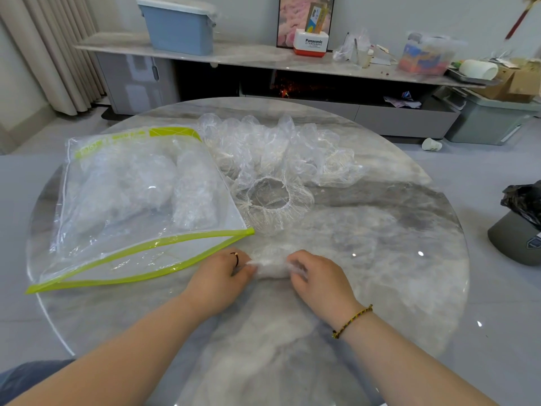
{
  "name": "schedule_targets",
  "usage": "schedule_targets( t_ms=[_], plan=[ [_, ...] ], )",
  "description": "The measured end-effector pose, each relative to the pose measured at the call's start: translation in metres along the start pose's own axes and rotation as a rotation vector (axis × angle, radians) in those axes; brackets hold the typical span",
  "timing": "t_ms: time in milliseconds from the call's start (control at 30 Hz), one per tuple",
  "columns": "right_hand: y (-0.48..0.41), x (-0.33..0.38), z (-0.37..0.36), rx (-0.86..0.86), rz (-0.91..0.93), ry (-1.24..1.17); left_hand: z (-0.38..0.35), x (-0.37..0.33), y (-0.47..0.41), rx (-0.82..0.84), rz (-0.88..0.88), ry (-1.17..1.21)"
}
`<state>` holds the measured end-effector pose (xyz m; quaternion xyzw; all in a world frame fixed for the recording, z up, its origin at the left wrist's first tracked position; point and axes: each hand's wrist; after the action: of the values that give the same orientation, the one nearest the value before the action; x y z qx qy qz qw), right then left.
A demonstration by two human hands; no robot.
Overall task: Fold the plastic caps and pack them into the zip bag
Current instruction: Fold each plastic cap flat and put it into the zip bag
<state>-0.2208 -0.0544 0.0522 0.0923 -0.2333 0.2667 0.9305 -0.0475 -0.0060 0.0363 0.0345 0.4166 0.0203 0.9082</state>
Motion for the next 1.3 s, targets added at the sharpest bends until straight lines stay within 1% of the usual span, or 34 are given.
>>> schedule_targets(
  t_ms=[67,133,200,333,500,633,700,767,833,900,967,1033,1100,1167,1233,1300],
  plan=[
    [-0.001,-0.001,0.0,-0.037,-0.09,-0.196,0.001,-0.005,0.0,-0.02,0.095,0.087],
    [-0.003,-0.001,-0.002,-0.053,-0.179,-0.389,0.002,-0.005,-0.002,-0.088,0.141,0.094],
    [-0.004,-0.001,-0.005,-0.066,-0.245,-0.436,0.001,-0.005,-0.004,-0.139,0.162,0.083],
    [-0.004,0.001,-0.007,-0.039,-0.3,-0.308,0.0,-0.007,-0.004,-0.119,0.236,0.054],
    [0.0,0.012,-0.005,-0.004,-0.258,0.035,0.002,-0.014,-0.002,-0.128,0.244,-0.043],
    [0.001,0.018,-0.008,0.025,-0.197,0.242,-0.002,-0.019,0.003,0.046,0.21,-0.282],
    [-0.003,0.018,-0.01,-0.004,-0.193,0.287,0.0,-0.018,0.004,0.113,0.206,-0.33],
    [-0.008,0.014,-0.009,-0.028,-0.206,0.273,0.001,-0.016,0.003,0.128,0.215,-0.321],
    [-0.013,0.01,-0.004,-0.024,-0.258,0.118,0.001,-0.016,0.004,0.12,0.209,-0.303],
    [-0.015,0.008,0.0,-0.045,-0.316,-0.156,0.002,-0.017,0.004,0.092,0.207,-0.211],
    [-0.018,0.006,0.005,-0.121,-0.364,-0.434,0.005,-0.017,0.003,0.038,0.246,-0.016],
    [-0.019,0.007,0.009,-0.167,-0.432,-0.745,0.008,-0.018,0.001,-0.08,0.288,0.21],
    [-0.016,0.014,0.014,-0.08,-0.495,-1.031,0.009,-0.02,0.001,-0.181,0.306,0.391],
    [-0.01,0.023,0.015,0.1,-0.493,-1.217,0.009,-0.024,0.004,-0.214,0.299,0.506],
    [-0.008,0.03,0.011,0.242,-0.453,-1.258,0.011,-0.026,0.007,-0.223,0.281,0.535],
    [-0.008,0.035,0.008,0.294,-0.408,-1.251,0.015,-0.026,0.01,-0.241,0.25,0.498]
  ],
)
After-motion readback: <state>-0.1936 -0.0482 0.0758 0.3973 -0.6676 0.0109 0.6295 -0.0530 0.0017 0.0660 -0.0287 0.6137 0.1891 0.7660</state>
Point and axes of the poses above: each hand's wrist, its own y-axis away from the middle knuckle, its own z-axis out of the back of the hand, x = y × z, and after that the axes turned 7 degrees about x, right-handed
